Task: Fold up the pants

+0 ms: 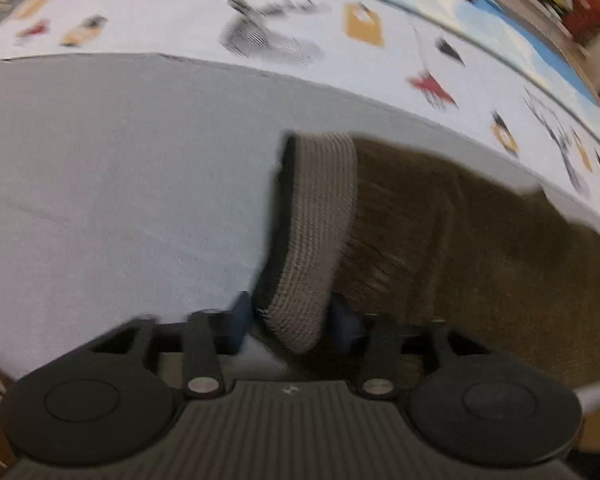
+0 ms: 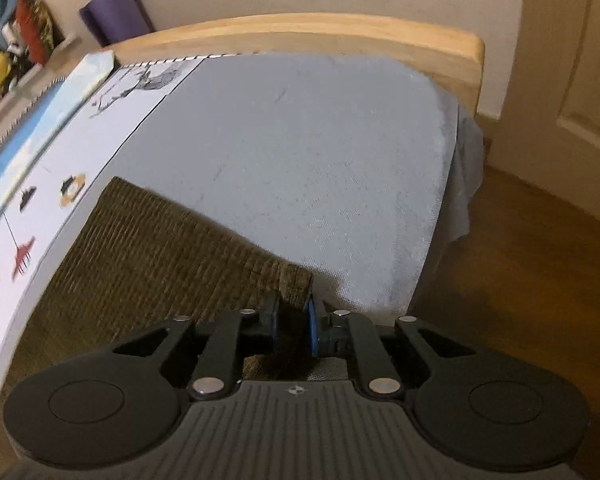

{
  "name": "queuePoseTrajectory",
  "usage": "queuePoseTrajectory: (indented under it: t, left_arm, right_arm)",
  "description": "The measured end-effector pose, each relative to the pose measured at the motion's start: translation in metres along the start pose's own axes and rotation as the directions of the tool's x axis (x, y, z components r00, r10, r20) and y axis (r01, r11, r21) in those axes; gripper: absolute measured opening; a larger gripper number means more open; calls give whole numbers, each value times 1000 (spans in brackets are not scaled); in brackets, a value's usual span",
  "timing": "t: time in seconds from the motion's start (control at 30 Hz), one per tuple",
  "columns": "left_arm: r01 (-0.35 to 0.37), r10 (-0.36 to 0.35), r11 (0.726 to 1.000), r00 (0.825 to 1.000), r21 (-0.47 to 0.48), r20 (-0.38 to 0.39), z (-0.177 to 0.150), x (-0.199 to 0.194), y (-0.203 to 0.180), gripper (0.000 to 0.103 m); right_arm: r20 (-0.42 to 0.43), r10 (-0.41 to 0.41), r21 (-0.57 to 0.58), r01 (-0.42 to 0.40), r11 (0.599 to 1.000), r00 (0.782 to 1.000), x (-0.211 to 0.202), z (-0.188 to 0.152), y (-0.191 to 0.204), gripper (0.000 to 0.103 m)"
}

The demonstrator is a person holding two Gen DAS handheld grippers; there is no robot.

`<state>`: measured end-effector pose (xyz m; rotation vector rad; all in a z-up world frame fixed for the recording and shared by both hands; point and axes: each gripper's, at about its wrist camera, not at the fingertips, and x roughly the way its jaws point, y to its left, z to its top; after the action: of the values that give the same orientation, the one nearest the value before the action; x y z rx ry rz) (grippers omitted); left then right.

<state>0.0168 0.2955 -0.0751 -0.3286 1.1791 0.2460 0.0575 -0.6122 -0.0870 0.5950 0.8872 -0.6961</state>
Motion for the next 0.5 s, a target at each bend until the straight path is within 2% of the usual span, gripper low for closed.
queuePoseTrajectory:
  t: [0.03, 0.07, 0.17, 0.27, 0.33, 0.37, 0.4, 0.43, 0.47, 0.5]
  left_arm:
    - [-15, 15, 1000, 999, 5, 43, 2, -8, -1, 56]
    - [-30, 27, 999, 995, 24, 94, 3, -15, -4, 56]
    - [-65, 37, 992, 970, 108, 240, 3, -36, -25, 55]
    - [-25, -61, 966, 945, 256, 322, 2, -43, -53, 55]
    - [-5, -101, 939, 951, 344, 291, 0, -33, -69, 54]
    - [-22, -76, 925, 967, 379, 243, -1, -20, -75, 54]
    - [-56, -11, 916, 986, 398, 165, -1, -1, -76, 53]
    - [-87, 54, 907, 994, 412, 90, -3, 17, -75, 51]
    - [-114, 99, 891, 993, 440, 57, -6, 27, -76, 51]
    - [-124, 101, 880, 992, 458, 73, -6, 24, -79, 51]
  right_arm:
    - [15, -35, -23, 35, 999, 999, -5, 0, 5, 26]
    - [35, -65, -35, 66, 997, 997, -11, -1, 10, 29]
    - [128, -62, -86, 74, 994, 990, -35, -4, 21, 29]
    - [204, -15, -155, 48, 987, 979, -53, -7, 32, 31]
    - [187, 42, -186, -7, 982, 981, -52, -8, 36, 32]
    - [156, 71, -192, -41, 981, 985, -49, -8, 36, 33]
    - [118, 96, -188, -73, 979, 988, -44, -8, 38, 33]
    - [66, 125, -177, -112, 978, 990, -37, -9, 37, 34]
    - [15, 143, -168, -139, 976, 990, -29, -10, 35, 34]
    - [-31, 144, -165, -147, 975, 989, -22, -13, 34, 34]
